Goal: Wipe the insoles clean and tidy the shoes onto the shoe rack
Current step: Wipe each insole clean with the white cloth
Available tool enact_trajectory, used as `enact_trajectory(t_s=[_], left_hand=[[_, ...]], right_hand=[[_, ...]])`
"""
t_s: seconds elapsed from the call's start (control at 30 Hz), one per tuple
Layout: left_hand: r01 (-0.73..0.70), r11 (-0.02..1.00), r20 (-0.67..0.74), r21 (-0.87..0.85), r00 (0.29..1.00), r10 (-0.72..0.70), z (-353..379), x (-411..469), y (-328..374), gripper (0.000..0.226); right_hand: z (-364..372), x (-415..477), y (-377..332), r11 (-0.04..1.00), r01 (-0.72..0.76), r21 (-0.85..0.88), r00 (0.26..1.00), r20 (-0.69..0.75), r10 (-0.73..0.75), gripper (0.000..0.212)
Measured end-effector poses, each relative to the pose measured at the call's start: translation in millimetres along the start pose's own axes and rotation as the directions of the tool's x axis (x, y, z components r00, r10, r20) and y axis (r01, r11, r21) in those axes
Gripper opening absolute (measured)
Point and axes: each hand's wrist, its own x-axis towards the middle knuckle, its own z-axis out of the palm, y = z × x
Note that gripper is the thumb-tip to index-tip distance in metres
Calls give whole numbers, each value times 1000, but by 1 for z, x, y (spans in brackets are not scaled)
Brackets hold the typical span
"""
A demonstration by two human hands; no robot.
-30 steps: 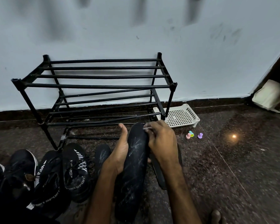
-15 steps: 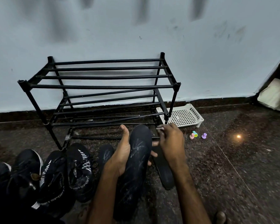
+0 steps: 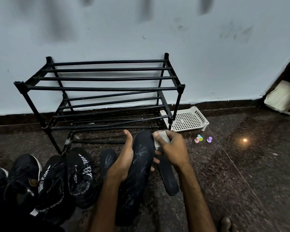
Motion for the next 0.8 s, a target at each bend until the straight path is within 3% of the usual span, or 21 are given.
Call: enact_trajectory(t_s=[0.13, 0.27, 0.4, 0.57, 0.8], left_hand=[[9, 1000, 29, 8, 1000, -10, -2, 1, -1, 109], [18, 1000, 55, 11, 998, -19, 1, -1, 0, 107], [23, 999, 71, -25, 997, -21, 4, -4, -3, 95], [34, 998, 78, -58, 996, -29, -2, -10, -10, 85], [-72, 990, -65, -122, 996, 65, -7, -2, -6, 89]], right_hand=[[-5, 4, 12, 999, -8, -50, 998, 57, 11, 10], [-8, 3, 11, 999, -38, 13, 990, 137, 35, 10], [-5, 5, 7, 999, -27, 23, 1000, -4, 27, 9], [-4, 2, 3, 986, -19, 164, 994, -107, 37, 7], [-5, 1, 5, 997, -42, 70, 969, -240, 58, 20]])
